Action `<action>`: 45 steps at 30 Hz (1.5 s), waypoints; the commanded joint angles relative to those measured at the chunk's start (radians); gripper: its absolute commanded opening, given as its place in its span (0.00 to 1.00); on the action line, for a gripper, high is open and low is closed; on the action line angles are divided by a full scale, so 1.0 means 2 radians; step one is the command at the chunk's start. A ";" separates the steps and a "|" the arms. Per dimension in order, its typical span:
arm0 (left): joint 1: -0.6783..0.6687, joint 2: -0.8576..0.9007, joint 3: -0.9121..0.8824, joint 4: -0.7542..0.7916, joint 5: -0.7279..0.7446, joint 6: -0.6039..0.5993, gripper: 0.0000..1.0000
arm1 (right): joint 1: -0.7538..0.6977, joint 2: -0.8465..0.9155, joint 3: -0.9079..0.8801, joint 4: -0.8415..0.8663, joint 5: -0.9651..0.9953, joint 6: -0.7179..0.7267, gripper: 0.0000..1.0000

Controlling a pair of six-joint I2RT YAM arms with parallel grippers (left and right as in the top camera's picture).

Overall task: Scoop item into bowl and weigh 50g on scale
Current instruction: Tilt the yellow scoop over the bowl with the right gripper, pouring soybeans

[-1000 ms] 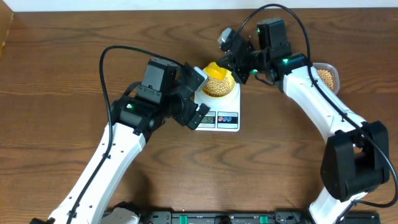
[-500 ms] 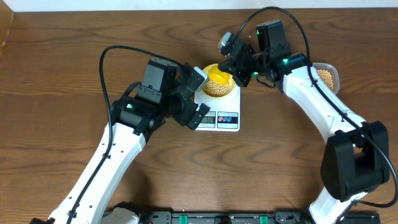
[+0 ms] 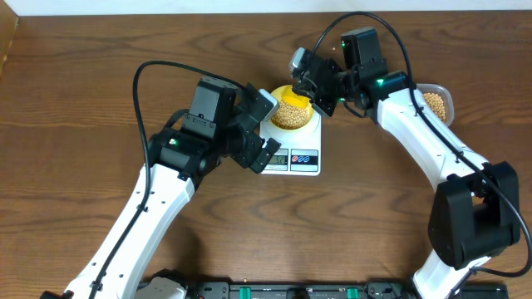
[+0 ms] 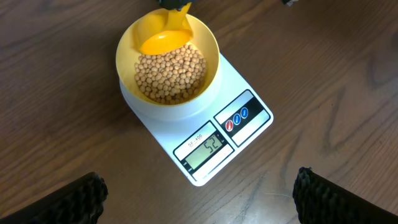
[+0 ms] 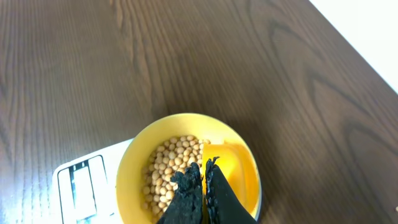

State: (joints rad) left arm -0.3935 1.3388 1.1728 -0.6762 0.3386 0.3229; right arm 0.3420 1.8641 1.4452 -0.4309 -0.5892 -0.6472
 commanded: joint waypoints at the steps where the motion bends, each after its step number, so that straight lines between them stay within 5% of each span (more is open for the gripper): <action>1: 0.001 0.003 -0.004 -0.001 0.005 0.008 0.98 | 0.007 0.000 0.002 -0.011 -0.002 -0.012 0.01; 12: 0.001 0.003 -0.004 -0.001 0.005 0.009 0.98 | 0.015 0.000 0.002 -0.027 -0.031 -0.007 0.01; 22: 0.001 0.003 -0.004 -0.001 0.005 0.008 0.98 | 0.015 0.000 0.002 -0.021 -0.031 0.110 0.01; 45: 0.001 0.003 -0.004 -0.001 0.005 0.009 0.98 | -0.027 0.000 0.002 0.007 -0.060 0.255 0.01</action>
State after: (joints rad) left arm -0.3935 1.3388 1.1728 -0.6762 0.3386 0.3229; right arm 0.3084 1.8641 1.4452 -0.4294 -0.6727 -0.2165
